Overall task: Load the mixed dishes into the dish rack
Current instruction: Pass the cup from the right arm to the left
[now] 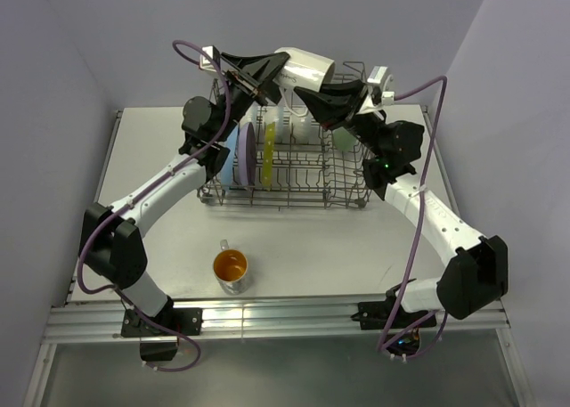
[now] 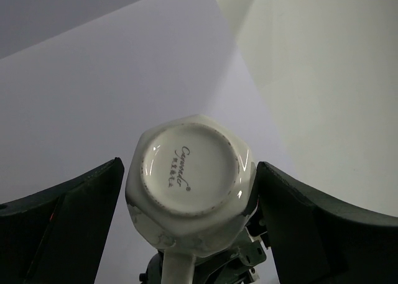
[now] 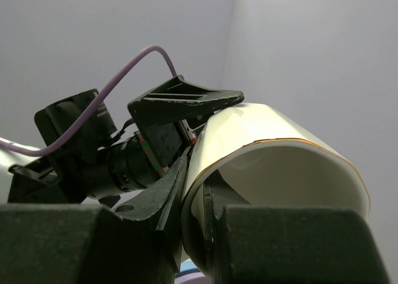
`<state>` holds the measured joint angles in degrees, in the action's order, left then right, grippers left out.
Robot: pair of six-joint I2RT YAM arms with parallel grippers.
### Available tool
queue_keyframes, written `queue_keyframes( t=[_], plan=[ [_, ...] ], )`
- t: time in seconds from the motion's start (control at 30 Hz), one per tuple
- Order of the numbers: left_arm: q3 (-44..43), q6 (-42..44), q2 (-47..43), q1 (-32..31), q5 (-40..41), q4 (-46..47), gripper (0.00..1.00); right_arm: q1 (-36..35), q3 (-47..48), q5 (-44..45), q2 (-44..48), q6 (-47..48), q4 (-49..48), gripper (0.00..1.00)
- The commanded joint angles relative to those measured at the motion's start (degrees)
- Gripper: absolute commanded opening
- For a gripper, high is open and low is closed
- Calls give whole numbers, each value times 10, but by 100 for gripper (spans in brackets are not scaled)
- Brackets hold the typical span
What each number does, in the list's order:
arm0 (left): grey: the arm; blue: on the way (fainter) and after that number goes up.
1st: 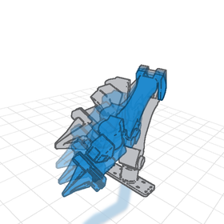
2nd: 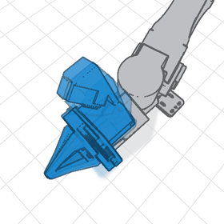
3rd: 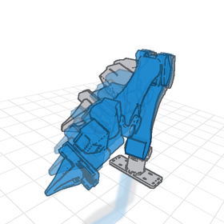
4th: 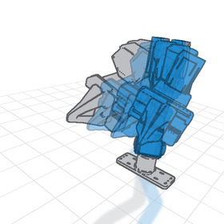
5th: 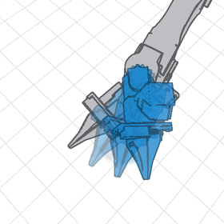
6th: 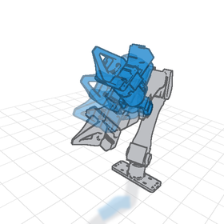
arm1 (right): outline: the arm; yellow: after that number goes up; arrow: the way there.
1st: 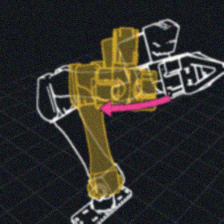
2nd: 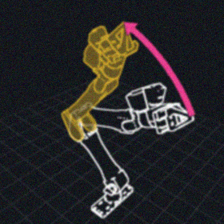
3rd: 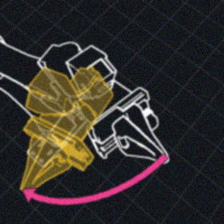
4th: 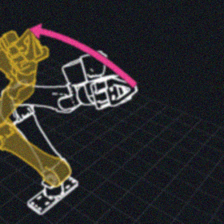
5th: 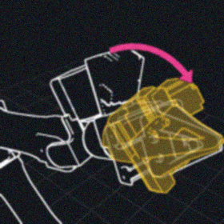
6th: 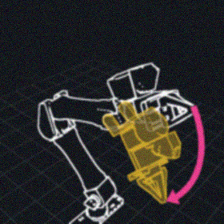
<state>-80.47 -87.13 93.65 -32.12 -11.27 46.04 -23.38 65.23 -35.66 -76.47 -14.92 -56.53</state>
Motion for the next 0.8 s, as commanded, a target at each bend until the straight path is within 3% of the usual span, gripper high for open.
queue_keyframes(
  t=[0.0,0.77],
  plan=[
    [-22,-26,5,-6,-31,24,95,-8,15,50,3,26,-111,0],
    [-20,-38,7,-8,-20,42,92,-20,0,38,-13,23,-113,0]
  ],
)
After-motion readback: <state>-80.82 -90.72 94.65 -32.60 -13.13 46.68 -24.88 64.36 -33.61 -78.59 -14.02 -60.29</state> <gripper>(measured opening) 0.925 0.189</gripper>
